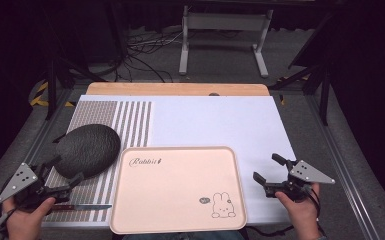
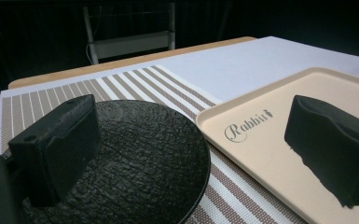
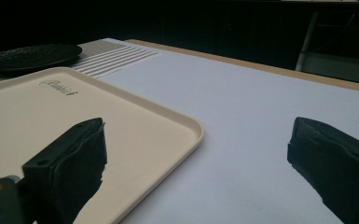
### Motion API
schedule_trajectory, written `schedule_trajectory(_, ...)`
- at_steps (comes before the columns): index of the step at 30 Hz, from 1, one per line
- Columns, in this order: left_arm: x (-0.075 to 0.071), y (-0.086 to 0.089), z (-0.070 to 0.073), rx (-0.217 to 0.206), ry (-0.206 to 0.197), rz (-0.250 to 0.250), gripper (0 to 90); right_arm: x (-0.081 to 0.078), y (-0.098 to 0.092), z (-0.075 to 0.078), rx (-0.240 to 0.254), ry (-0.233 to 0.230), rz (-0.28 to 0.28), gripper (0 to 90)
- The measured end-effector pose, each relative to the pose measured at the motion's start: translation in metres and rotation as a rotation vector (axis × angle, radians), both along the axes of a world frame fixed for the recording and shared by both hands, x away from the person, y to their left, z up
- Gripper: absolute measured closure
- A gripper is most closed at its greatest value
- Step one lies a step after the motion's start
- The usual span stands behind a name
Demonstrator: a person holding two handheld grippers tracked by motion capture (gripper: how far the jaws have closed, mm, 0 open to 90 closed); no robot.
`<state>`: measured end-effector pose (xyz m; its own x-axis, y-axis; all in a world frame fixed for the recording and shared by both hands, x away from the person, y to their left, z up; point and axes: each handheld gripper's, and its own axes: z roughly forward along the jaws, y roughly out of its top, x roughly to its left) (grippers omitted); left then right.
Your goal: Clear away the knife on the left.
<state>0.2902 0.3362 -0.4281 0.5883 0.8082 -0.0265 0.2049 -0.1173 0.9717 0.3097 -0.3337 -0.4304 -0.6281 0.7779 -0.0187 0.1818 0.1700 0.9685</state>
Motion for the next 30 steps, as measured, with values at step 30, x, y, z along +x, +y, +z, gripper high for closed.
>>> schedule_trajectory(30, 0.021, -0.009, 0.027, 0.306, 0.221, -0.177, 5.8, 0.001, -0.002, -0.003, 0.02, 0.017, 0.012, 5.7)
